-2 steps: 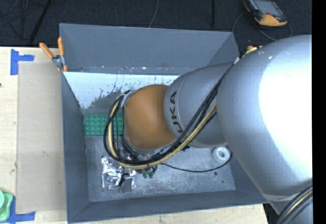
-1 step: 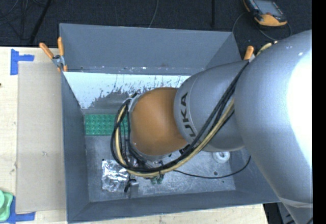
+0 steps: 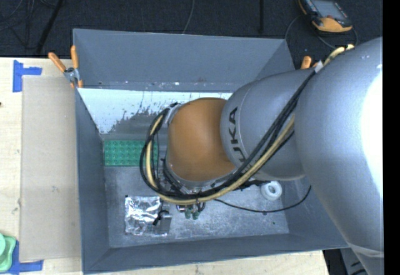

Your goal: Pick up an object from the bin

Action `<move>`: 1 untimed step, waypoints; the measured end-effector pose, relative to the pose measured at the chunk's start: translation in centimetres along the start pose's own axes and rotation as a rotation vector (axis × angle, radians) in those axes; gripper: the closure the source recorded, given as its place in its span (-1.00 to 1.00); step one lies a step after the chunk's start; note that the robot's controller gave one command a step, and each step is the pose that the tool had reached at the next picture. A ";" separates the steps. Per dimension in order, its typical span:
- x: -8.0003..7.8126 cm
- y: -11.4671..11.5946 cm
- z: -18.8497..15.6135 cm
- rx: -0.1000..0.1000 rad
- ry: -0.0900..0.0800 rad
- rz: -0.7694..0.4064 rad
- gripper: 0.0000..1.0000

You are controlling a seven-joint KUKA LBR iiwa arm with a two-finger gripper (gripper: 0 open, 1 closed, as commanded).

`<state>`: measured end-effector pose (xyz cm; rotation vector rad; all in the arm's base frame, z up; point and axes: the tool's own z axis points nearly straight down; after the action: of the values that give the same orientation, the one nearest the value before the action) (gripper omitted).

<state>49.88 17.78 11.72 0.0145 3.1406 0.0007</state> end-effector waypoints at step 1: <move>0.4 1.6 5.0 0.001 0.006 0.008 -1.00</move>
Offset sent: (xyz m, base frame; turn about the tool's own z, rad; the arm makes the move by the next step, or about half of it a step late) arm -0.0021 0.0153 -0.0472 0.0102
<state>49.54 19.34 6.68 0.0271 3.1468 -0.0014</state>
